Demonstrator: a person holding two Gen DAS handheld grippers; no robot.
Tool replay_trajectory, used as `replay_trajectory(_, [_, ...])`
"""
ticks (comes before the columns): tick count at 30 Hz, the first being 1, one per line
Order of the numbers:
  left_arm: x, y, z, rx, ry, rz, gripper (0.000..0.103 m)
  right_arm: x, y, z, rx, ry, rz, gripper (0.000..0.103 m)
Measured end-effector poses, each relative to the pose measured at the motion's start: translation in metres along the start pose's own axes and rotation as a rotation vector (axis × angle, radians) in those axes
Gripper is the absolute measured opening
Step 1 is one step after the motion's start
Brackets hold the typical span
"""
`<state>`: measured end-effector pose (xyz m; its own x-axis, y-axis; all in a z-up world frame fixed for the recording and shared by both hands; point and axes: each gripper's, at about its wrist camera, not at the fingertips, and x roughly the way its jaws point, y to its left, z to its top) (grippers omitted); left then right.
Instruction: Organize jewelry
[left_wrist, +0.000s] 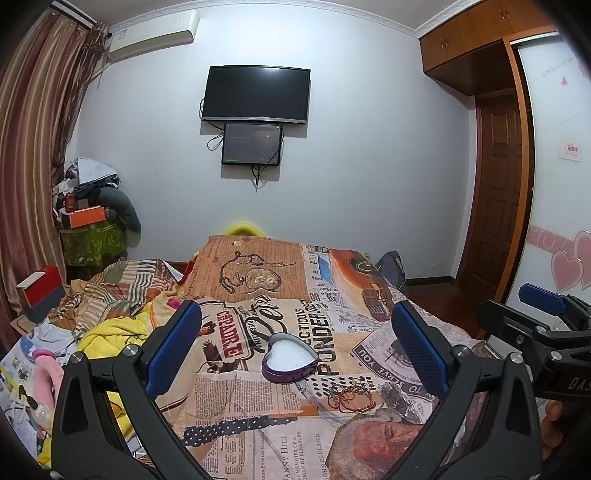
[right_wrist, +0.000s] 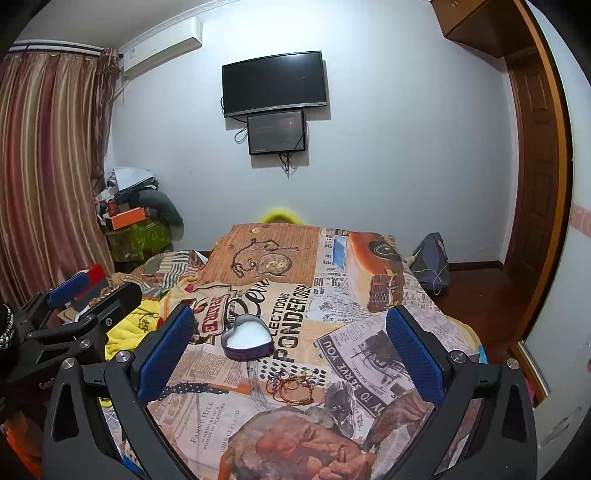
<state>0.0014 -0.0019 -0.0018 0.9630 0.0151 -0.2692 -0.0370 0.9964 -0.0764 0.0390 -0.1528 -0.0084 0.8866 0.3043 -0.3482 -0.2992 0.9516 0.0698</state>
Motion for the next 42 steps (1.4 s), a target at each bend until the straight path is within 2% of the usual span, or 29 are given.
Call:
replay_trajectory(14, [0.003, 0.004, -0.001, -0.004, 0.009, 0.004, 0.103, 0.004, -0.005, 0.000, 0.010, 0.009, -0.012, 0.103])
replay_trajectory(25, [0.029, 0.006, -0.009, -0.002, 0.073, 0.004, 0.103, 0.033, -0.017, -0.016, 0.010, 0.087, -0.042, 0.103])
replay_trajectory(30, [0.059, 0.008, -0.021, 0.001, 0.163, -0.013, 0.103, 0.058, -0.028, -0.035, -0.014, 0.158, -0.075, 0.103])
replay_trajectory(35, [0.101, 0.015, -0.049, -0.024, 0.305, -0.044, 0.103, 0.087, -0.041, -0.060, -0.032, 0.263, -0.090, 0.100])
replay_trajectory(37, [0.117, 0.017, -0.063, -0.032, 0.363, -0.057, 0.099, 0.094, -0.044, -0.066, -0.035, 0.299, -0.086, 0.089])
replay_trajectory(39, [0.131, 0.016, -0.075, -0.023, 0.414, -0.060, 0.089, 0.106, -0.052, -0.075, -0.017, 0.354, -0.056, 0.082])
replay_trajectory(42, [0.150, 0.014, -0.092, -0.011, 0.479, -0.075, 0.083, 0.118, -0.057, -0.083, -0.003, 0.405, -0.027, 0.072])
